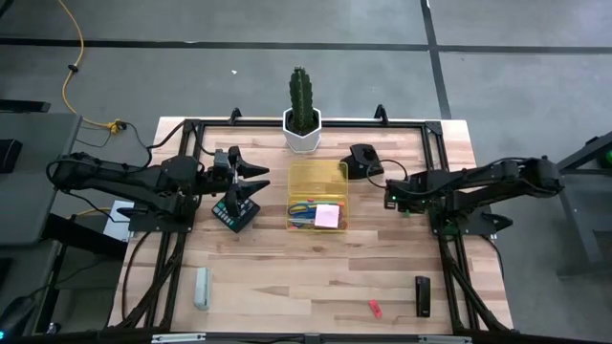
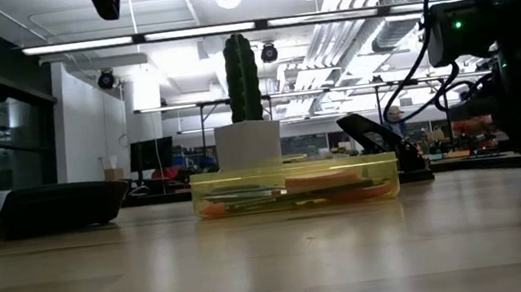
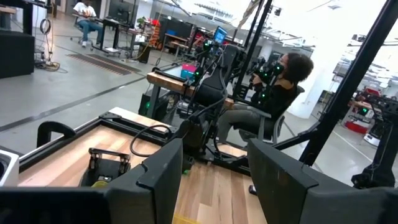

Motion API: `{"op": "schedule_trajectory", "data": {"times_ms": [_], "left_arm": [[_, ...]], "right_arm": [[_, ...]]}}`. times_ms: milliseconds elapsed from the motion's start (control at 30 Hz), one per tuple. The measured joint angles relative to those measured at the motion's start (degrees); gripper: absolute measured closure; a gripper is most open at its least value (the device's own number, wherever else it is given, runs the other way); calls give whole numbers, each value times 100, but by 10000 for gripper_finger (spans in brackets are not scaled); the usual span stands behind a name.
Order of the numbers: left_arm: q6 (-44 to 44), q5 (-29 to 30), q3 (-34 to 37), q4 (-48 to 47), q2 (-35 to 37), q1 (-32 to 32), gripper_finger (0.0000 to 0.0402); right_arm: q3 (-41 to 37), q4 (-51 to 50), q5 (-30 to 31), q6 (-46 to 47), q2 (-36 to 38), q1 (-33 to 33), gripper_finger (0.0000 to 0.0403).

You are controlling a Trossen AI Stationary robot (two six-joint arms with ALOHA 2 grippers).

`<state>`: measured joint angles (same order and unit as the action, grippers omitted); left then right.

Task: Pack school essentials
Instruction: Put the green eraser into the supply box

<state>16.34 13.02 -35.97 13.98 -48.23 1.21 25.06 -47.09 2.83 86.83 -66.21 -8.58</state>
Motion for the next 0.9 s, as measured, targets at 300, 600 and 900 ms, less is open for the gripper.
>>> {"op": "schedule_trajectory", "data": {"times_ms": [300, 600, 900], "left_arm": [[480, -546, 4, 9, 70, -2, 231], [407, -588, 2, 55, 168, -1, 231], [634, -459, 2, 80, 166, -2, 231]], "right_arm": [[919, 342, 412, -994, 187, -2, 359], [2057, 3662, -65, -3568, 205, 0, 360], [3214, 4564, -372, -5497, 203, 352, 361]]}}
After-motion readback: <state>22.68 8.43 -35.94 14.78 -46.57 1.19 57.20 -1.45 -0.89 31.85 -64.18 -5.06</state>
